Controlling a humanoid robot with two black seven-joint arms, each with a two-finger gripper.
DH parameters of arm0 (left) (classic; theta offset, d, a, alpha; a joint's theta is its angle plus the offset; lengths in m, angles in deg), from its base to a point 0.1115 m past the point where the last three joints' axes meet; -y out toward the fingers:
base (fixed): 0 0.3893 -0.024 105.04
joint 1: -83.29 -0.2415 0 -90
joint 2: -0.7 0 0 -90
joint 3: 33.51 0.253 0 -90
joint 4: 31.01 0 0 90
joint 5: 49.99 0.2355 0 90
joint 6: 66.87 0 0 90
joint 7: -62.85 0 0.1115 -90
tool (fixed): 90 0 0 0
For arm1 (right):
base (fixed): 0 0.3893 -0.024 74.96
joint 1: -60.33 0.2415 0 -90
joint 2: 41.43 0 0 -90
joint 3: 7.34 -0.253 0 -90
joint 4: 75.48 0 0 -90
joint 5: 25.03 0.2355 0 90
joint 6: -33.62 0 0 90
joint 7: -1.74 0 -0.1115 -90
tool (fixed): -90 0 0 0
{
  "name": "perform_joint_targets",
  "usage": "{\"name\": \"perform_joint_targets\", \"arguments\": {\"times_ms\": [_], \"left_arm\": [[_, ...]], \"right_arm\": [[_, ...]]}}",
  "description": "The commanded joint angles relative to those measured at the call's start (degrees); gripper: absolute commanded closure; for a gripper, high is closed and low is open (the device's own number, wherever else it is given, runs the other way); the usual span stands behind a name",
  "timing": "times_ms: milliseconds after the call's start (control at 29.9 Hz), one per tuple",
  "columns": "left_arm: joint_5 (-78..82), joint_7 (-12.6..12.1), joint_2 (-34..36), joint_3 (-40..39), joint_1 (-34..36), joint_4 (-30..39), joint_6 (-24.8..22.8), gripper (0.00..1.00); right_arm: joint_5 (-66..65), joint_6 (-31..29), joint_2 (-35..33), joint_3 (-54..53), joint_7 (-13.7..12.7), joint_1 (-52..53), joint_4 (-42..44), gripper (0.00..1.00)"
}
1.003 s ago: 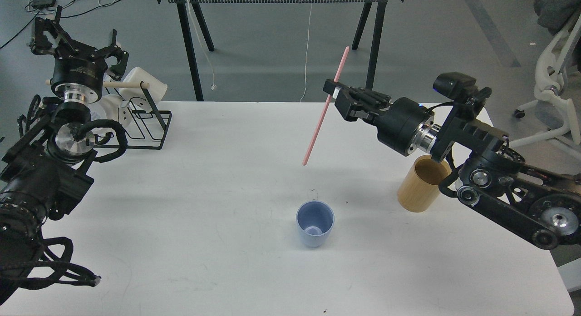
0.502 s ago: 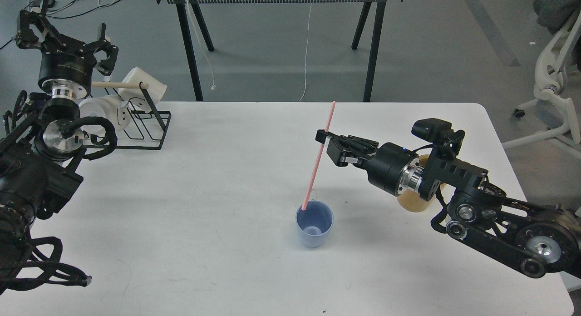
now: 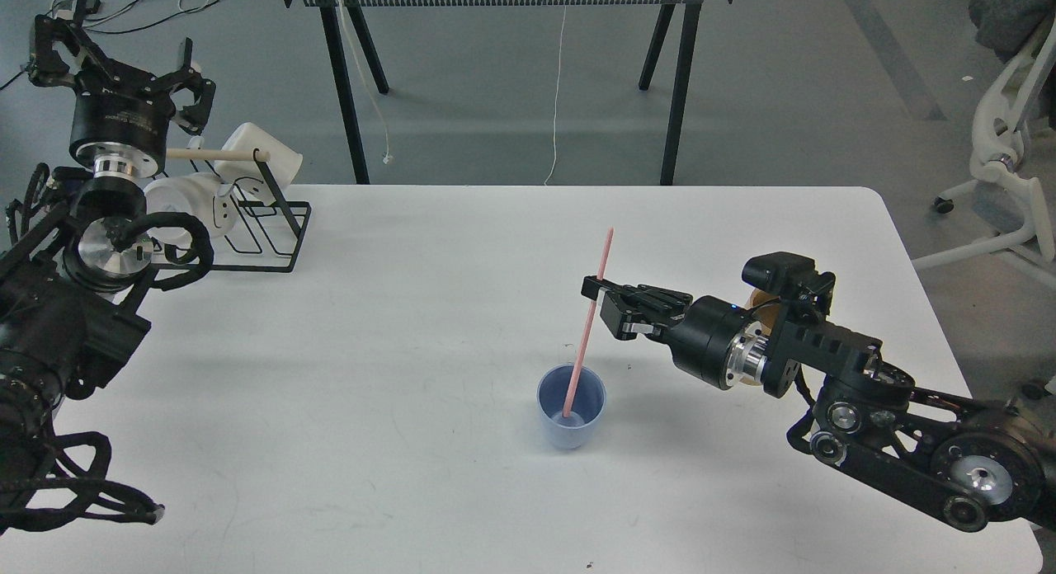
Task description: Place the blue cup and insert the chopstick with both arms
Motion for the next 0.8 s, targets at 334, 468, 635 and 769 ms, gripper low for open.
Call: {"name": "perform_joint_targets", "arguments": {"times_ms": [334, 468, 635, 769], "left_arm": [[0.0, 0.1, 0.0, 0.0, 0.0, 0.1, 0.0, 0.00], [0.0, 0.2, -0.1, 0.1, 0.0, 0.4, 0.0, 0.00], [0.0, 0.0, -0.2, 0.4, 0.2, 0.4, 0.0, 0.00], [0.0, -0.3, -0.2, 0.4, 0.3, 0.5, 0.0, 0.00]], "right_arm": [[0.2, 0.0, -0.1, 0.4, 0.0, -0.6, -0.2, 0.60], [0.9, 0.1, -0.6, -1.2, 0.1, -0.4, -0.4, 0.52], [6.5, -0.4, -0.6, -13.6, 2.2, -0.1, -0.3, 0.05], [19.8, -0.7, -0.8, -21.7, 2.4, 2.7, 0.8, 0.03]]}}
